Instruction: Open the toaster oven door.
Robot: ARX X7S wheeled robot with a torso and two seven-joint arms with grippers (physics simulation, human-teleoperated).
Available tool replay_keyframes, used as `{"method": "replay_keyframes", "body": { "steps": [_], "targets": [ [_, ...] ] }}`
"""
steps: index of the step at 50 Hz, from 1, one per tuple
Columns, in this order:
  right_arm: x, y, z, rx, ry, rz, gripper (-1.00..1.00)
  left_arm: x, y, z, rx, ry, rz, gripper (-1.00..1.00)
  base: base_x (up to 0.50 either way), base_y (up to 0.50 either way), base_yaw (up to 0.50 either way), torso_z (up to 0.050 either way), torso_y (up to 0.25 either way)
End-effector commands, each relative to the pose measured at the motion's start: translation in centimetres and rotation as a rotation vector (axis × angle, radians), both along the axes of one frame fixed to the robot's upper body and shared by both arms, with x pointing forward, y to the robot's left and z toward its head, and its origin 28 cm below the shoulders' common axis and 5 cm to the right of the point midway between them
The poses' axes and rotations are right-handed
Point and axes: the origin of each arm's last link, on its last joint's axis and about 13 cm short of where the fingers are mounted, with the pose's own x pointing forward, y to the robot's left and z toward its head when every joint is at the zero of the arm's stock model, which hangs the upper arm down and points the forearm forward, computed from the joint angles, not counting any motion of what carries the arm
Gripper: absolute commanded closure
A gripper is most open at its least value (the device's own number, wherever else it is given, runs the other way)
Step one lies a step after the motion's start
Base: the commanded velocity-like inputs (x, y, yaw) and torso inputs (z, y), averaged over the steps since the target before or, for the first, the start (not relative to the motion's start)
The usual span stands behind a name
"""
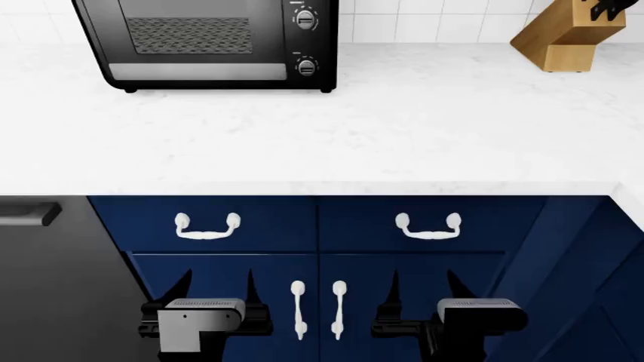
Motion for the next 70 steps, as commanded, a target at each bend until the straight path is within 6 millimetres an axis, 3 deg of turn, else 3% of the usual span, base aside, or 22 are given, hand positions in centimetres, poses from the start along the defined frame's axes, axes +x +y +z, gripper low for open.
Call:
{"method": "replay_keyframes", "body": {
  "steps": [1,9,17,29,44,50,70],
  "targets": [
    [0.1,0.0,-0.2,-0.002,0.005,-0.001,-1.0,0.0,-0.1,-0.2,0.005,0.009,-0.003,-1.0,0.0,0.0,0.0,0.0,0.0],
    [0.5,0.3,-0.9,-0.008,0.032,0.015,-1.0,0.3,-0.1,-0.5,-0.02,0.03,-0.014,-1.0,0.0,0.0,0.0,0.006,0.0],
    [1.3,0.1,0.9,-0.018,0.012,0.028,-1.0,0.5,0.4,1.4,-0.008,0.007,-0.039,-1.0,0.0,0.0,0.0,0.05,0.0],
    [3.5,-1.0,4.9,-0.037,-0.036,0.015,-1.0,1.3,1.5,7.0,-0.005,-0.032,-0.094,-1.0,0.0,0.0,0.0,0.05,0.0],
    [6.8,-2.5,12.1,-0.086,-0.109,-0.007,-1.0,3.6,2.8,15.3,0.021,-0.094,-0.13,-1.0,0.0,0.0,0.0,0.05,0.0],
    [7.6,-2.7,13.8,-0.101,-0.132,-0.008,-1.0,4.5,3.1,17.5,0.034,-0.113,-0.124,-1.0,0.0,0.0,0.0,0.05,0.0],
    [8.3,-2.2,14.3,-0.091,-0.127,0.03,-1.0,4.8,3.7,18.5,0.037,-0.108,-0.093,-1.0,0.11,0.0,0.0,0.015,0.0]
  ]
}}
